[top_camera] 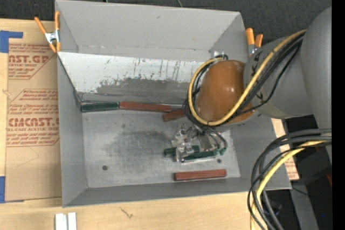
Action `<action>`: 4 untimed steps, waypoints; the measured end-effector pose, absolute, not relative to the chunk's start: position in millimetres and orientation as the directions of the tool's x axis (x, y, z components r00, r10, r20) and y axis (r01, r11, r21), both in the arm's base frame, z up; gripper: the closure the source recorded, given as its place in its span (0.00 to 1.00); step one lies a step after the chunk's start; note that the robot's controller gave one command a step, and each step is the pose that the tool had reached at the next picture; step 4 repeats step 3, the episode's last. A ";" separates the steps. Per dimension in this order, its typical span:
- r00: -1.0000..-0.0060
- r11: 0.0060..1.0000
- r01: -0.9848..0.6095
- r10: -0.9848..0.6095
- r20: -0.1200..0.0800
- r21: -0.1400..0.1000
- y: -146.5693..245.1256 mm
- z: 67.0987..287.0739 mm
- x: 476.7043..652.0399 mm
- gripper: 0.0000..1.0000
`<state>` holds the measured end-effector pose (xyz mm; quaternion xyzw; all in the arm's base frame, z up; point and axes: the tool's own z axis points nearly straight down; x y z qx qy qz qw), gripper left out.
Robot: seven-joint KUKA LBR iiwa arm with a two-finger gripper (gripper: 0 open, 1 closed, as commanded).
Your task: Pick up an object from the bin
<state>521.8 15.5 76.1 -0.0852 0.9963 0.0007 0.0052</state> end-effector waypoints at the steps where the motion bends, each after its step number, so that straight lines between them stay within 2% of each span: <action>1: -0.965 0.965 -0.261 -0.261 -0.002 0.001 10.2 192.8 522.8 1.00; 2: -0.965 0.965 -0.261 -0.261 -0.002 0.001 10.2 192.7 522.7 1.00; 3: -0.731 0.731 -0.682 -0.682 -0.003 0.000 -36.9 269.0 522.3 1.00; 4: -0.731 0.731 -0.682 -0.682 -0.003 0.000 -36.9 269.0 522.3 1.00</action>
Offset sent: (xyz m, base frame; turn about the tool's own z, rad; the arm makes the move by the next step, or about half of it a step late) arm 0.0000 0.0000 0.0000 0.0000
